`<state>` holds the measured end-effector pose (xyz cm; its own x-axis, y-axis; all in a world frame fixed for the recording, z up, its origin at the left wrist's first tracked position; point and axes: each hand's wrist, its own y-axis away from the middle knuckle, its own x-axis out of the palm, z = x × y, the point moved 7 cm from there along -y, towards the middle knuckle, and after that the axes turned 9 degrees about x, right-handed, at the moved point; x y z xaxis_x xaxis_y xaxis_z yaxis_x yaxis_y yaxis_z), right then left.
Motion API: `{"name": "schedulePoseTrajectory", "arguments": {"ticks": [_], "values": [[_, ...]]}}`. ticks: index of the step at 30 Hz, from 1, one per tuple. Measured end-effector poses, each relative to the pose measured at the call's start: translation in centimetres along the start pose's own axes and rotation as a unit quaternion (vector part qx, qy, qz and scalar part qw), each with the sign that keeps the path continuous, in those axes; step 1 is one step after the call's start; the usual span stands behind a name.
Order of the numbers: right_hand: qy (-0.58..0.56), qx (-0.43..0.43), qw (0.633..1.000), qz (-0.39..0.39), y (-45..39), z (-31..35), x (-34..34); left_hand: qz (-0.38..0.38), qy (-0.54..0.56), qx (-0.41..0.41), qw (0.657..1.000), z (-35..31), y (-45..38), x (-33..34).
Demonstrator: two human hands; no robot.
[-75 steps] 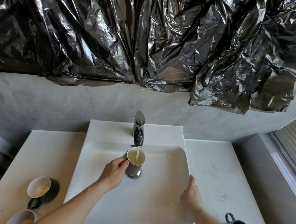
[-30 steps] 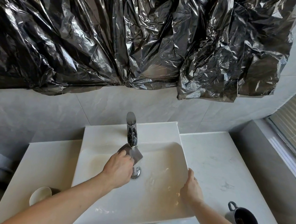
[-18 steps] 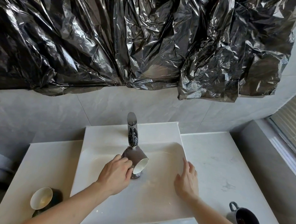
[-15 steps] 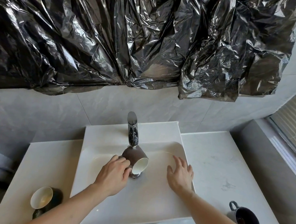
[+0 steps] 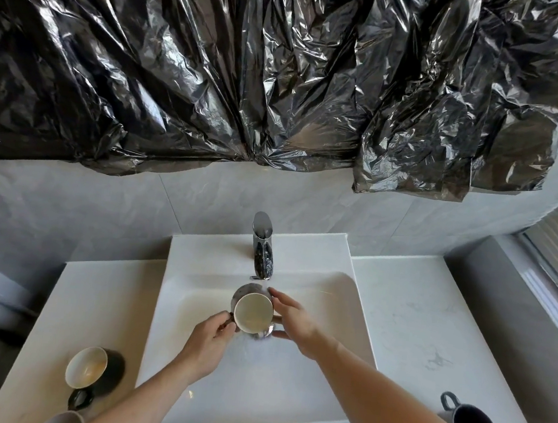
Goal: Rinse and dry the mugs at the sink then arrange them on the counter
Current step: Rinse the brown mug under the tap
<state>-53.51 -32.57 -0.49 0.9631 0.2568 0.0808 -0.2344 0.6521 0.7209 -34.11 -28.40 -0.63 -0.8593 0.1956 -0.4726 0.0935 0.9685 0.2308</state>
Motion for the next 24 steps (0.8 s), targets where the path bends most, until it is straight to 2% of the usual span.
{"name": "schedulePoseTrajectory", "arguments": {"ticks": [4,10,16,20,24], "values": [[-0.014,0.003,1.000,0.009,-1.1,0.6,0.9,-0.025,0.161,-0.067,0.984,0.6,0.2,-0.3],[-0.032,-0.015,0.999,-0.019,-2.3,1.9,1.0,-0.065,0.383,-0.171,0.905,0.5,-0.2,0.7],[-0.024,-0.041,0.998,-0.043,-2.8,2.6,0.0,-0.055,0.513,-0.236,0.823,-1.4,-0.7,2.5],[-0.021,-0.025,0.998,-0.054,-3.2,2.4,-0.4,-0.058,0.590,-0.268,0.760,-2.2,-0.7,3.6],[-0.033,0.020,0.999,-0.035,-3.1,1.8,-0.3,-0.060,0.615,-0.290,0.731,-2.6,-1.2,4.4]]}}
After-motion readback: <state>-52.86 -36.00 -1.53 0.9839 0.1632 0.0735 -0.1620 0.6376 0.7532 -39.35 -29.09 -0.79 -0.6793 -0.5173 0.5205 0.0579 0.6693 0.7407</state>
